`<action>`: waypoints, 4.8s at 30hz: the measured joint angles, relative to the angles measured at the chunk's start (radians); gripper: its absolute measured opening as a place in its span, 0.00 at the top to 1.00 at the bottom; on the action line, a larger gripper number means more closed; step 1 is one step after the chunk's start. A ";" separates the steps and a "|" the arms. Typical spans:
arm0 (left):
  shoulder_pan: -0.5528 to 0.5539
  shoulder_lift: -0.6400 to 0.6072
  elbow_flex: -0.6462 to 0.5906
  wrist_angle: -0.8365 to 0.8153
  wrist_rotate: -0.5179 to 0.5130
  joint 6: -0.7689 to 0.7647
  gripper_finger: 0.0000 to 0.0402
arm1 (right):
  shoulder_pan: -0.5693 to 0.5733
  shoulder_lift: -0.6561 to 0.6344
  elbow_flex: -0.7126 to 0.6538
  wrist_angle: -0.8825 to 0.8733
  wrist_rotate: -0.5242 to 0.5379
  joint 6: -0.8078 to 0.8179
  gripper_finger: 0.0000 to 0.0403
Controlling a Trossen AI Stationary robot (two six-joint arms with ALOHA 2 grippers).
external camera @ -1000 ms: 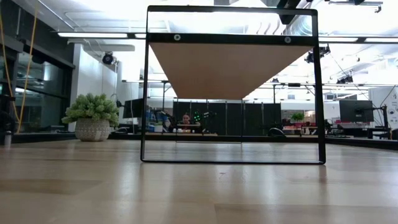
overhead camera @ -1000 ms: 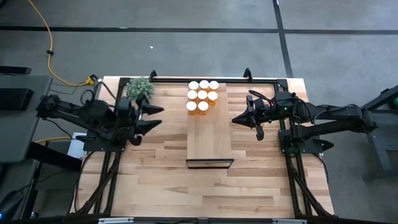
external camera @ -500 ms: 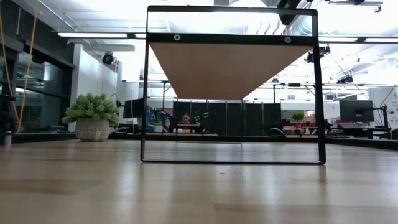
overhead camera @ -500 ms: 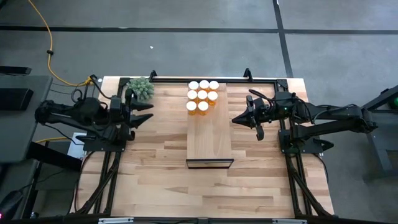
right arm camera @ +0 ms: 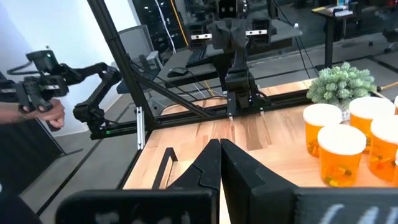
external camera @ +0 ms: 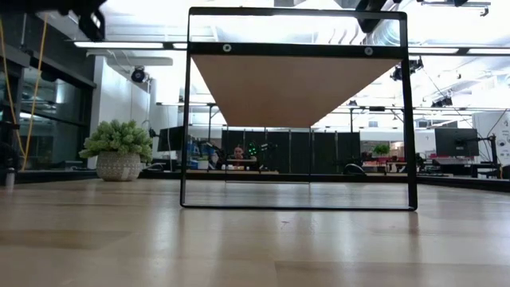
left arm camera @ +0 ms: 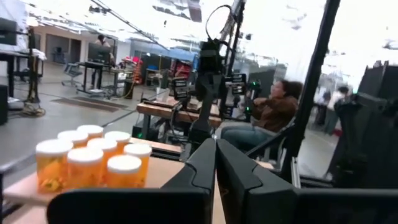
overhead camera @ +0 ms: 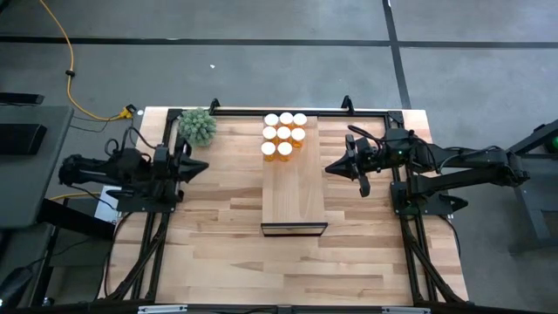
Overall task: Pick and place medicine bottles onto shelf by color
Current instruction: Return to Home Position
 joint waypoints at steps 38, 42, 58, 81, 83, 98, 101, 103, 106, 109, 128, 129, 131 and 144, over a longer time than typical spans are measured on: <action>0.046 -0.204 -0.329 -0.015 0.019 -0.146 1.00 | 0.000 -0.125 0.000 -0.172 -0.040 -0.031 1.00; 0.046 -0.204 -0.329 -0.015 0.018 -0.146 1.00 | 0.000 -0.219 -0.026 -0.204 -0.040 -0.055 1.00; 0.046 -0.204 -0.329 -0.015 0.017 -0.146 1.00 | -0.032 -0.804 -0.594 0.105 -0.015 0.158 1.00; 0.046 -0.204 -0.328 -0.015 0.018 -0.146 1.00 | 0.073 -0.858 -0.727 0.006 0.215 0.057 1.00; 0.045 -0.204 -0.328 -0.015 0.018 -0.146 1.00 | 0.073 -0.859 -0.727 0.003 0.234 0.069 1.00; 0.046 -0.204 -0.328 -0.015 0.018 -0.146 1.00 | 0.072 -0.858 -0.727 0.001 0.232 0.072 1.00; 0.046 -0.204 -0.328 -0.015 0.018 -0.146 1.00 | 0.072 -0.858 -0.727 0.001 0.232 0.072 1.00; 0.046 -0.204 -0.328 -0.015 0.018 -0.146 1.00 | 0.072 -0.858 -0.727 0.001 0.231 0.072 1.00; 0.046 -0.204 -0.328 -0.015 0.018 -0.146 1.00 | 0.072 -0.858 -0.727 0.001 0.231 0.072 1.00; 0.046 -0.204 -0.328 -0.015 0.018 -0.146 1.00 | 0.072 -0.858 -0.727 0.001 0.231 0.072 1.00; 0.046 -0.204 -0.328 -0.015 0.018 -0.146 1.00 | 0.072 -0.858 -0.727 0.000 0.231 0.072 1.00; 0.045 -0.204 -0.328 -0.015 0.018 -0.146 1.00 | 0.072 -0.858 -0.727 0.000 0.231 0.072 1.00; 0.046 -0.204 -0.328 -0.015 0.018 -0.146 1.00 | 0.072 -0.858 -0.727 0.000 0.231 0.072 1.00; 0.046 -0.204 -0.328 -0.015 0.018 -0.146 1.00 | 0.072 -0.858 -0.727 0.000 0.231 0.072 1.00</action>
